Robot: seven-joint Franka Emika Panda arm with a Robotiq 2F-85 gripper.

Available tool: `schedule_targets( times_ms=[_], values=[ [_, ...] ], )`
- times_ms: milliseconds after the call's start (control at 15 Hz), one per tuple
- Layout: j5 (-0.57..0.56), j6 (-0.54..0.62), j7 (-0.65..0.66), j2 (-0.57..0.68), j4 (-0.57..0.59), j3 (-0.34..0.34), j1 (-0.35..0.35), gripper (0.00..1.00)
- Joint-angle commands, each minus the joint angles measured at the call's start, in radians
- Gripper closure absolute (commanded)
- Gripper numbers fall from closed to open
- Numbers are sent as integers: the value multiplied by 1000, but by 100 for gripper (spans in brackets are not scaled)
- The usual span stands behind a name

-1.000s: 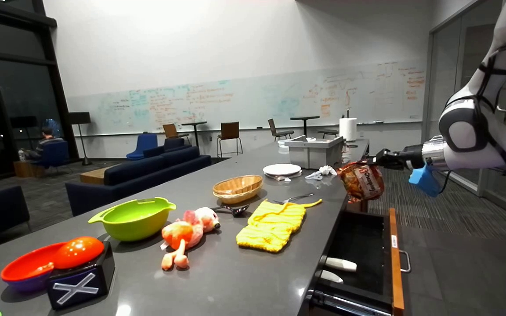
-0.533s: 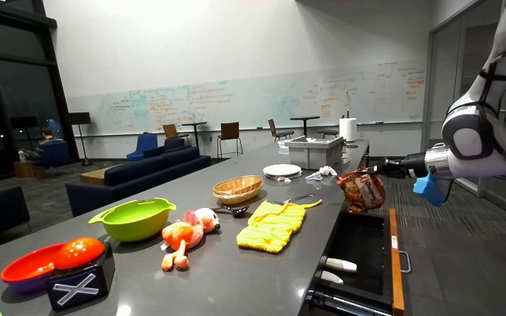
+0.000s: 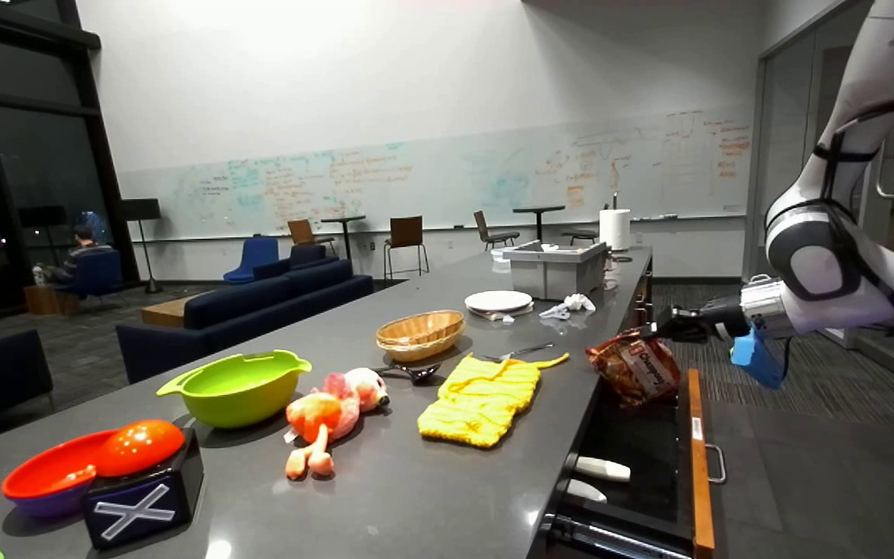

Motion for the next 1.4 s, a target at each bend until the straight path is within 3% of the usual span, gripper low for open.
schedule_targets(
  times_ms=[0,467,533,600,800,1333],
  values=[
    [-80,42,96,82,51,15,13,100],
    [-311,108,340,233,155,0,31,100],
    [-340,113,368,259,174,-3,33,74],
    [-372,122,400,266,182,-6,34,73],
    [-442,119,473,291,211,-11,38,57],
    [-586,135,640,351,295,-1,78,2]
  ],
)
